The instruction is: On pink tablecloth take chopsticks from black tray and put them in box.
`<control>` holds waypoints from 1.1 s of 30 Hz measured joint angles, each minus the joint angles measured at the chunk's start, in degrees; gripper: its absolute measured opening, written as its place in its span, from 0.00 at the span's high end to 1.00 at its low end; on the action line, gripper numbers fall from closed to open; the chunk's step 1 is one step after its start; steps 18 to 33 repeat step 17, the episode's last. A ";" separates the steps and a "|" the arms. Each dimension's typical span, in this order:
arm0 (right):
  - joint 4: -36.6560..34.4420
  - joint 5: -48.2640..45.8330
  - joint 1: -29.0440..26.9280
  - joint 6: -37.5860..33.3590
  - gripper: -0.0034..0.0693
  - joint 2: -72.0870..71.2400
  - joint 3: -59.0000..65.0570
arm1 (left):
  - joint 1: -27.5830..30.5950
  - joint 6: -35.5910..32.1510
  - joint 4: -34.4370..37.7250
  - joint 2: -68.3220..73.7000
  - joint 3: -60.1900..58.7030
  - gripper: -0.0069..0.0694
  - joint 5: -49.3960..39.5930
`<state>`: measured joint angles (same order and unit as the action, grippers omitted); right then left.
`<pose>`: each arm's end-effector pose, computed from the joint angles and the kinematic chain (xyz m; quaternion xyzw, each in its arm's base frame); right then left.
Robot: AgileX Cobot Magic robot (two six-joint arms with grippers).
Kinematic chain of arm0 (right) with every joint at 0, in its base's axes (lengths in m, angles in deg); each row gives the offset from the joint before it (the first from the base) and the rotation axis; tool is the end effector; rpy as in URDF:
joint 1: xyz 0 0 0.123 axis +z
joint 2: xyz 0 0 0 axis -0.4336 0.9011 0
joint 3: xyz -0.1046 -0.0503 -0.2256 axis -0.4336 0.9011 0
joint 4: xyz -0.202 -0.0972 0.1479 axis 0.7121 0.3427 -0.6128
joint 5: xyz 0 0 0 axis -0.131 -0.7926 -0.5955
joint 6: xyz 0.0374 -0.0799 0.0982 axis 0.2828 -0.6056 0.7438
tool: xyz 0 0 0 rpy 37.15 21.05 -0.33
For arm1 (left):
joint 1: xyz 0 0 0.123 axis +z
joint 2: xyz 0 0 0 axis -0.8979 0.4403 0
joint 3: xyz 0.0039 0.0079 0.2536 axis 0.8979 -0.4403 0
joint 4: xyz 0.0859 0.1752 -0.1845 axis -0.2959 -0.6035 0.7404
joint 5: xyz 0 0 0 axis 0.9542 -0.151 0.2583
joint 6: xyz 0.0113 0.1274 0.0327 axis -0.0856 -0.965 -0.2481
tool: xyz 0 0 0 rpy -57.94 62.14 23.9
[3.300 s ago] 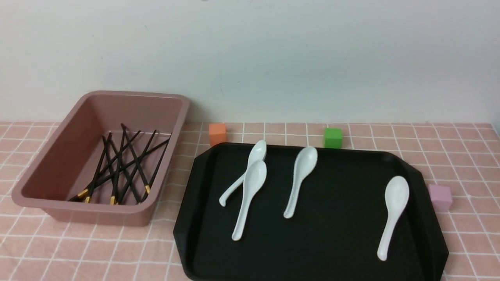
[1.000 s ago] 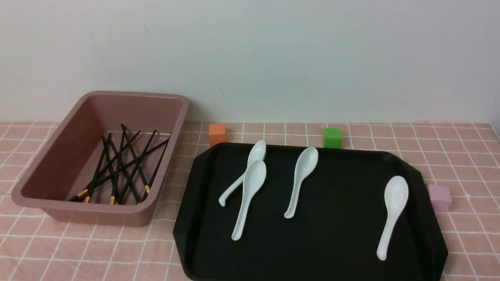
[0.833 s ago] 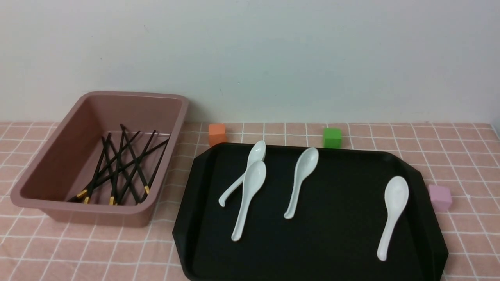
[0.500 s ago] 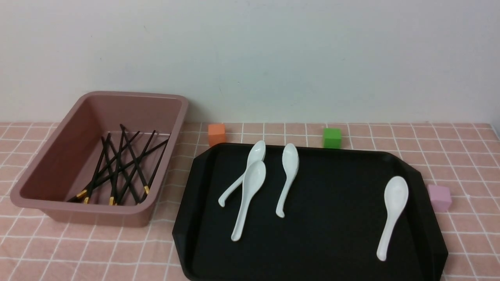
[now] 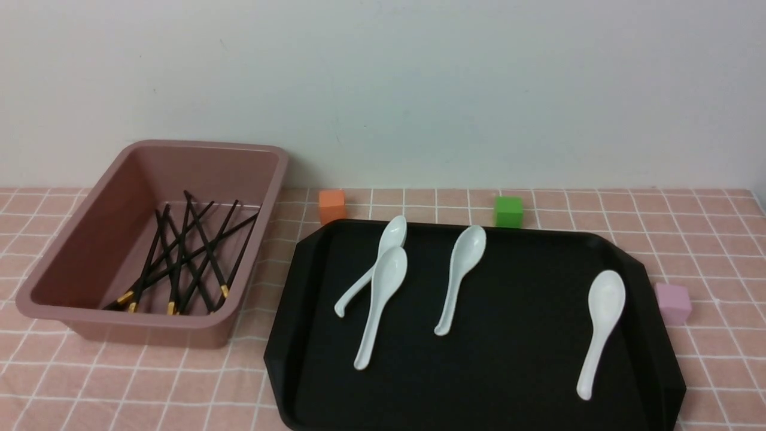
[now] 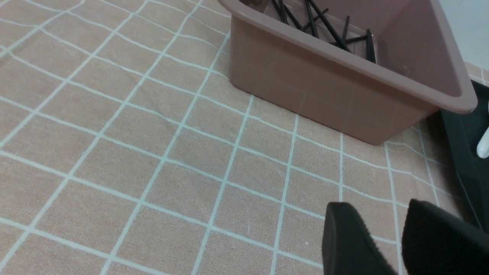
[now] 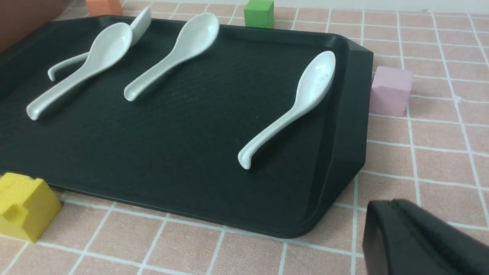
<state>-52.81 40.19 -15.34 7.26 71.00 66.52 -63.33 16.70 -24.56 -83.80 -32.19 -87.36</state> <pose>0.1370 0.0286 0.1617 -0.0427 0.8056 0.0912 0.5838 0.1397 0.0031 0.1554 -0.1733 0.7933 -0.1112 0.5729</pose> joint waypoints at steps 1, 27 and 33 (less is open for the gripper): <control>0.00 0.00 0.00 0.00 0.94 0.00 0.00 | 0.00 0.00 0.00 0.00 0.00 0.60 0.00; 0.00 0.00 0.00 0.00 0.92 0.00 0.00 | 0.00 0.00 0.00 0.00 0.00 0.60 0.00; 0.00 0.00 0.00 0.00 0.92 0.00 0.00 | 0.00 0.00 0.00 0.00 0.00 0.60 0.00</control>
